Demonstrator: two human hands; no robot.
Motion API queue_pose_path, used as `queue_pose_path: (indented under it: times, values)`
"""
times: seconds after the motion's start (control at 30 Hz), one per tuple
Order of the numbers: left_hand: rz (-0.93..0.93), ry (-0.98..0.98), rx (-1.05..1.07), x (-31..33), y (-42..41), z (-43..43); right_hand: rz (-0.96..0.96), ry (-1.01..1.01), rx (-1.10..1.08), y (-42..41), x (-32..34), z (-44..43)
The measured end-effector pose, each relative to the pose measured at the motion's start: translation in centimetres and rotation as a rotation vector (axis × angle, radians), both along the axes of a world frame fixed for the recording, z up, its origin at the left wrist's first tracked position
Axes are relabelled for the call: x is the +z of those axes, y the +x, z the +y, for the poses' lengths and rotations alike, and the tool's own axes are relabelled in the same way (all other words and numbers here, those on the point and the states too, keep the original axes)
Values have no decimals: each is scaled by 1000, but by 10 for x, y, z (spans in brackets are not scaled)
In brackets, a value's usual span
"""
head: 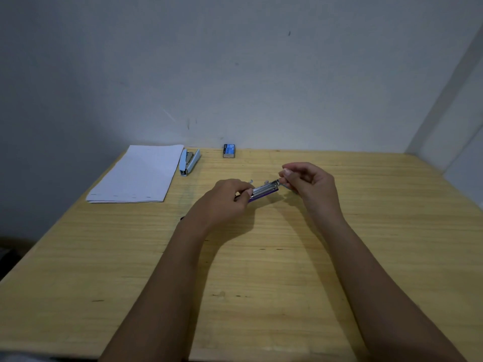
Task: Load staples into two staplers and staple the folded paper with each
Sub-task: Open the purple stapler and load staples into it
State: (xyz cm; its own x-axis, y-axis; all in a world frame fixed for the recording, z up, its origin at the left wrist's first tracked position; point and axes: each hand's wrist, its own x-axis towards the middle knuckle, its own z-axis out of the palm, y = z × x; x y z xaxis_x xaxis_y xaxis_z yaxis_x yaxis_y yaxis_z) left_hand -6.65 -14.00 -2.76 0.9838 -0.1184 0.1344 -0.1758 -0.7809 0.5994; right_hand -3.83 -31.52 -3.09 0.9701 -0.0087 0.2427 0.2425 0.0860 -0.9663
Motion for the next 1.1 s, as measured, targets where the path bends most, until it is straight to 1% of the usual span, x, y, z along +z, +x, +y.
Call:
queue_pose_path:
  times: [0.1, 0.23, 0.4, 0.47, 0.53, 0.57, 0.63, 0.8, 1.1]
  values:
    - [13, 11, -1, 0, 0, 0, -37, 4, 6, 0, -2, 1]
    - [30, 18, 3, -1, 0, 1, -27, 63, 49, 1, -3, -1]
    - [23, 23, 0, -1, 0, 2, -39, 54, 40, 0, -3, 3]
    - [21, 28, -6, -1, 0, 2, -99, -36, 3, -2, -3, 4]
    - [26, 26, -12, -2, 0, 2, -206, -202, -23, -6, -5, 4]
    - [30, 22, -15, -2, -1, 2, -250, -278, -20, -8, -5, 5]
    - [36, 10, -18, -1, -1, 2, -278, -355, 11, -8, -6, 7]
    - [23, -41, -39, -2, -3, 4, -239, -437, 82, -7, -11, 6]
    - [22, -63, -61, -2, -5, 5, -230, -401, 135, -3, -16, 5]
